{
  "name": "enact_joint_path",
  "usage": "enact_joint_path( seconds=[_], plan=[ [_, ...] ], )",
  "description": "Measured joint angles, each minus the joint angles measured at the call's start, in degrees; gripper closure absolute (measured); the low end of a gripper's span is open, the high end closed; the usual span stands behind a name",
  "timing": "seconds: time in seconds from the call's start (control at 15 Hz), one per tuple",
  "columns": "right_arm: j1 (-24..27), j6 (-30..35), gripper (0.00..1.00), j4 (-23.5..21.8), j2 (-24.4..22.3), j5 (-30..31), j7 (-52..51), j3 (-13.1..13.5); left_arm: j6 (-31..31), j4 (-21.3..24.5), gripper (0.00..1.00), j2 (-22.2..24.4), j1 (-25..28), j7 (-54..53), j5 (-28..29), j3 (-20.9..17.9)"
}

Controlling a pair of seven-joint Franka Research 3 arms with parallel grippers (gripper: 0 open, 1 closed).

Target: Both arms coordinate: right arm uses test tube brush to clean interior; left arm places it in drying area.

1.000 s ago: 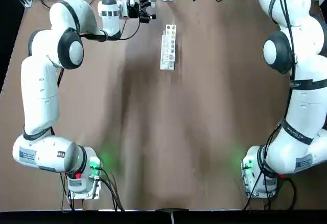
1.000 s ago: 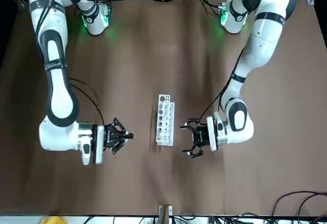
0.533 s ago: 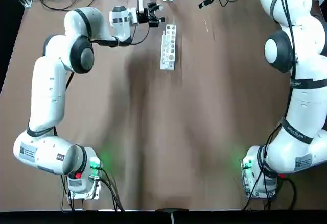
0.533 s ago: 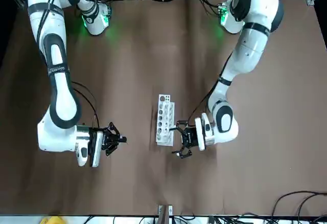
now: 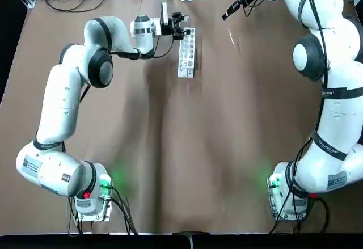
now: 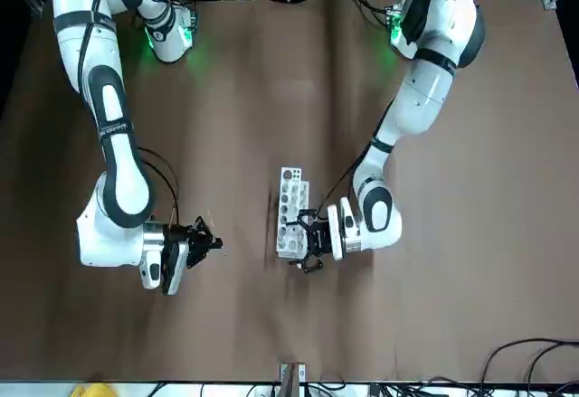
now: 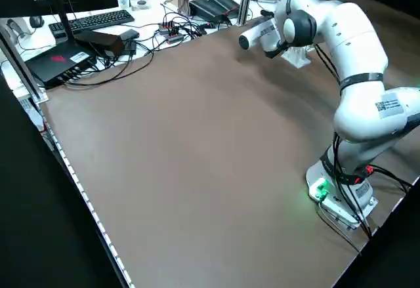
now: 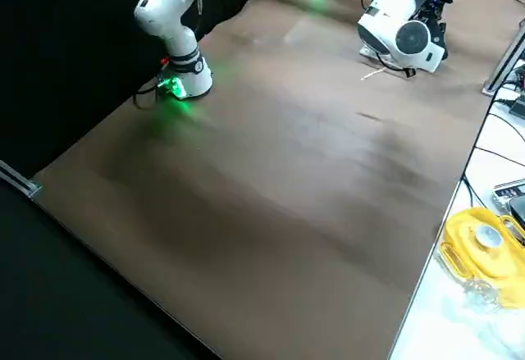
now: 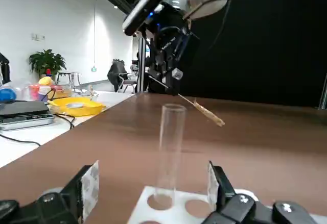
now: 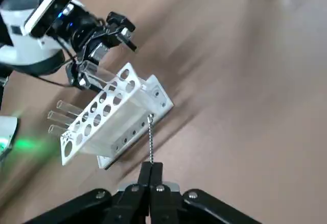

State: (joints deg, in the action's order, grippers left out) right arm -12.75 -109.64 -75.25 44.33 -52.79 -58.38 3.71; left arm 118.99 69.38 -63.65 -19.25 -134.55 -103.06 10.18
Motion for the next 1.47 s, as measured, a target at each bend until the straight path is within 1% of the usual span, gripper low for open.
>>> enact_joint_path(
  seconds=[0.13, 0.27, 0.4, 0.47, 0.6, 0.67, 0.73, 0.8, 0.87, 0.93, 1.0, 1.07, 1.13, 1.2, 1.27, 1.33, 1.47],
  plan=[
    [0.02, 0.09, 0.98, -0.27, -0.01, 0.24, 1.44, 0.43, 0.00, -0.79, 0.01, -1.05, -0.85, -1.16, -0.03, -0.01],
    [0.03, 0.25, 0.98, -1.11, -0.01, 1.42, 5.54, 0.69, 0.00, -1.28, 0.02, -1.53, -1.57, -1.41, -0.06, -0.02],
    [-0.02, 0.26, 0.98, -1.83, -0.01, 4.79, 12.80, 0.77, 0.00, -1.54, 0.03, -1.59, -2.00, -1.76, -0.06, -0.03],
    [-0.13, 0.26, 0.98, -1.97, -0.01, 6.16, 16.52, 0.77, 0.00, -1.63, 0.07, -1.59, -2.09, -2.62, -0.07, -0.03],
    [-0.75, 0.27, 0.98, -2.02, -0.02, 8.06, 23.87, 0.77, 0.00, -1.73, 0.09, -1.59, -2.11, -4.29, -0.42, -0.07],
    [-1.17, 0.26, 0.98, -2.06, -0.02, 9.24, 27.75, 0.77, 0.00, -1.74, 0.15, -1.60, -2.11, -4.95, -0.49, -0.10],
    [-1.65, 0.20, 0.98, -2.13, -0.02, 10.49, 31.95, 0.77, 0.00, -1.75, 0.15, -1.60, -2.10, -5.22, -0.51, -0.12],
    [-2.16, 0.11, 0.98, -2.23, -0.02, 11.79, 36.30, 0.77, 0.00, -1.75, 0.20, -1.61, -2.11, -5.44, -0.51, -0.13],
    [-2.71, -0.17, 0.98, -2.32, -0.01, 13.00, 40.20, 0.77, 0.00, -1.75, 0.21, -1.62, -2.10, -5.63, -0.51, -0.16],
    [-3.26, -1.01, 0.98, -2.45, -0.01, 13.85, 43.88, 0.77, 0.00, -1.75, 0.30, -1.63, -2.11, -5.90, -0.51, -0.19],
    [-3.72, -2.22, 0.98, -2.61, 0.04, 14.30, 47.25, 0.78, 0.00, -1.75, 0.32, -1.64, -2.10, -6.18, -0.51, -0.20],
    [-4.51, -5.26, 0.98, -2.87, 0.46, 14.72, 52.17, 0.78, 0.00, -1.76, 0.38, -1.66, -2.11, -6.34, -0.51, -0.21],
    [-4.84, -6.92, 0.98, -3.14, 0.80, 14.74, 53.39, 0.78, 0.00, -1.76, 0.38, -1.66, -2.11, -6.40, -0.51, -0.21],
    [-5.11, -8.61, 0.98, -3.73, 1.15, 14.74, 54.08, 0.78, 0.00, -1.77, 0.44, -1.66, -2.11, -6.43, -0.51, -0.21],
    [-5.21, -10.27, 0.98, -4.54, 1.49, 14.74, 54.53, 0.78, 0.00, -1.77, 0.52, -1.66, -2.11, -6.48, -0.51, -0.23],
    [-5.17, -11.59, 0.98, -5.42, 1.76, 14.72, 54.75, 0.84, 0.00, -1.77, 0.52, -1.67, -2.11, -6.49, -0.51, -0.26],
    [-4.92, -12.65, 0.98, -6.85, 2.16, 14.65, 56.72, 1.06, 0.00, -1.77, 0.59, -1.68, -2.10, -6.50, -0.51, -0.32]
  ],
)
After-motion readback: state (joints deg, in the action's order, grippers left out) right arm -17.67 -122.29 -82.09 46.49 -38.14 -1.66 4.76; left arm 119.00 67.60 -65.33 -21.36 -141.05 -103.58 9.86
